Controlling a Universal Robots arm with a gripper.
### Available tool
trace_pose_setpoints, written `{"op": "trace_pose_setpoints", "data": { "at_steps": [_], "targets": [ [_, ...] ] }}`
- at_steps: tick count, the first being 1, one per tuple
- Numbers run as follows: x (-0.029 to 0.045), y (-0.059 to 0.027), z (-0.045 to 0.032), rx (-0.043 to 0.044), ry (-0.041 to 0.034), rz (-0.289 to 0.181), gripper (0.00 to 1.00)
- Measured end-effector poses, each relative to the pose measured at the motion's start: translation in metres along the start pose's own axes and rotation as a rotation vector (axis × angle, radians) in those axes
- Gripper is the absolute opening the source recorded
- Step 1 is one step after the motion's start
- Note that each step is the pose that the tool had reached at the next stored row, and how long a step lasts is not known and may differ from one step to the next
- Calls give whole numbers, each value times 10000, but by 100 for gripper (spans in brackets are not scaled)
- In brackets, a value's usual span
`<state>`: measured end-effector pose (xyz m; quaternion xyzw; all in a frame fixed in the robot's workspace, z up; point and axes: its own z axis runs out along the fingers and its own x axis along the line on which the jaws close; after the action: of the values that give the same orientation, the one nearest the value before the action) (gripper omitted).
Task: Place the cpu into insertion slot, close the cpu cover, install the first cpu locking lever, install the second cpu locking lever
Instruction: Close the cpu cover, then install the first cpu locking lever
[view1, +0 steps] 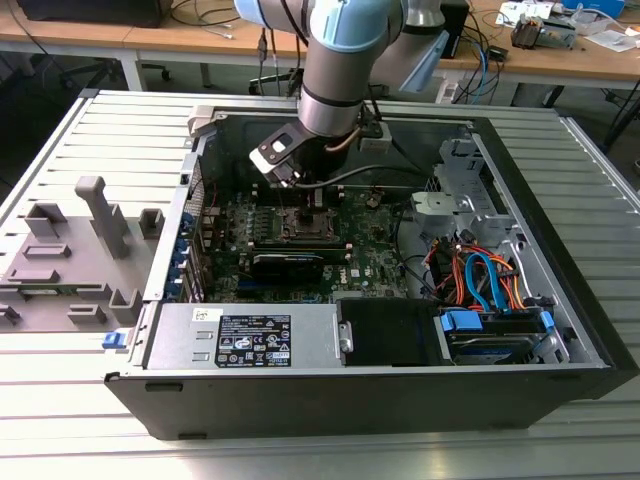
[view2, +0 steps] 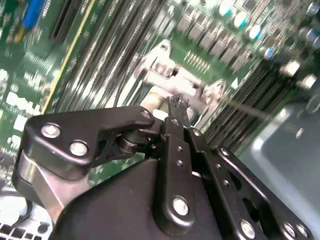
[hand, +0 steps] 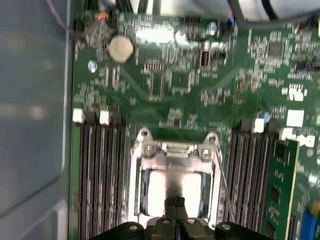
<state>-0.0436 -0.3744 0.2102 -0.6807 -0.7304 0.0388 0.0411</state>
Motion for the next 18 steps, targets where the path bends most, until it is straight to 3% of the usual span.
{"op": "trace_pose_setpoints", "data": {
  "at_steps": [2,6,7,18],
  "targets": [
    [-3,38,-47,9,36,-7,11],
    [-2,23,-248,5,95,-12,11],
    [-2,22,-267,5,97,-13,11],
    [-2,22,-271,4,97,-15,11]
  ]
}}
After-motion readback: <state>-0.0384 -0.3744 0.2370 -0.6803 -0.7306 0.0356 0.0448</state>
